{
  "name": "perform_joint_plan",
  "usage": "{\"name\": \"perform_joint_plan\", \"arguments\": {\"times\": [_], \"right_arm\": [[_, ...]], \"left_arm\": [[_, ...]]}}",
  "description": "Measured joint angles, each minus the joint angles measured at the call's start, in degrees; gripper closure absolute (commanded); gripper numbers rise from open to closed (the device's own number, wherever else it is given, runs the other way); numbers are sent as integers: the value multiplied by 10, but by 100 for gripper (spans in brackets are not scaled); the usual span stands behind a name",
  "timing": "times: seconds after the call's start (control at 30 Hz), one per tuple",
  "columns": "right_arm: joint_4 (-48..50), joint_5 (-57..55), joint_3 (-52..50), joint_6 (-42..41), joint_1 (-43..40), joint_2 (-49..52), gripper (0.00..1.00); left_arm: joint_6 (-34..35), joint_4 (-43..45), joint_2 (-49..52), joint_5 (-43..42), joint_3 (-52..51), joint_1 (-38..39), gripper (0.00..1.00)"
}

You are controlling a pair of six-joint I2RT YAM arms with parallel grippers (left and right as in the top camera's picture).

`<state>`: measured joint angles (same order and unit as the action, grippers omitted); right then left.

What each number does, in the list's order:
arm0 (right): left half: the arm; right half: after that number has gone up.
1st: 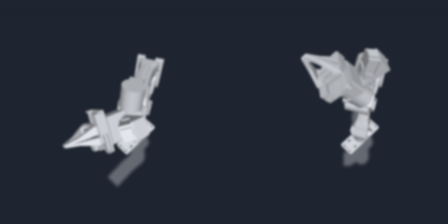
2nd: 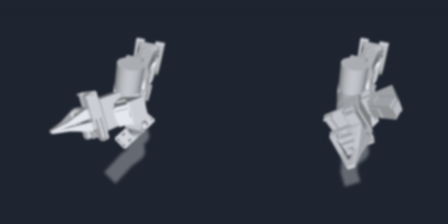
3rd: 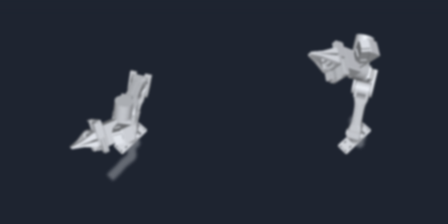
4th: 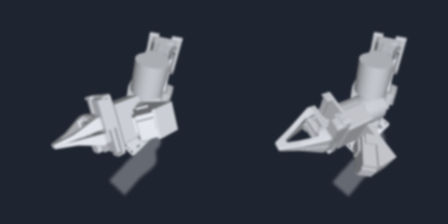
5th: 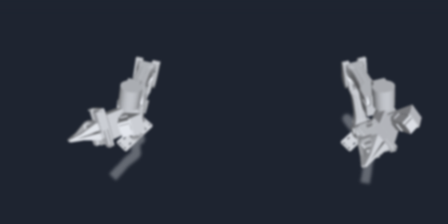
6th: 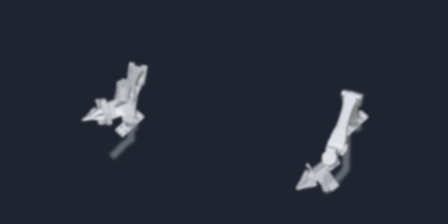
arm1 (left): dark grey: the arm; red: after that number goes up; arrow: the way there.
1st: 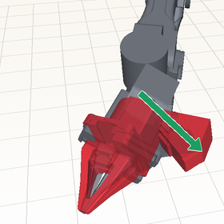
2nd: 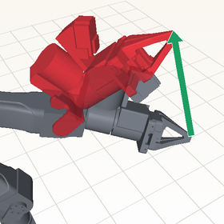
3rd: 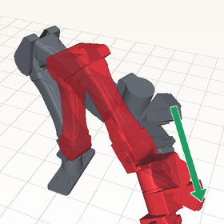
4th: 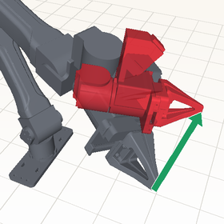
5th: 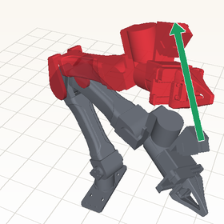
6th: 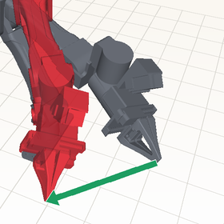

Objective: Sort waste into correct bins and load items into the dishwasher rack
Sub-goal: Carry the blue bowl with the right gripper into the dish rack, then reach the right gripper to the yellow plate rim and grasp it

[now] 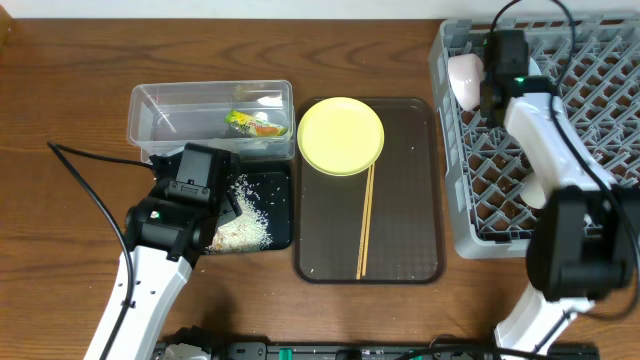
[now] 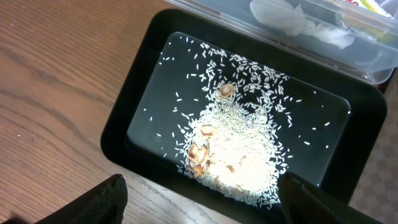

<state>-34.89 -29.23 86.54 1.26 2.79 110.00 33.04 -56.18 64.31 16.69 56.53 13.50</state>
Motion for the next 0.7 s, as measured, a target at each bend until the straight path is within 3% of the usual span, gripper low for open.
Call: {"name": "perform_joint_plan", "arguments": {"times": [0.23, 0.4, 0.53, 0.7], "right_arm": [[-93, 261, 0, -26, 28, -97, 46], [-128, 390, -3, -42, 85, -98, 45], [-95, 392, -22, -75, 149, -88, 45], [-40, 316, -40, -158, 209, -44, 48]], "left_arm": [[0, 0, 0, 0, 0, 0, 20], [0, 0, 0, 0, 0, 0, 20], [0, 0, 0, 0, 0, 0, 20], [0, 0, 0, 0, 0, 0, 20]]}}
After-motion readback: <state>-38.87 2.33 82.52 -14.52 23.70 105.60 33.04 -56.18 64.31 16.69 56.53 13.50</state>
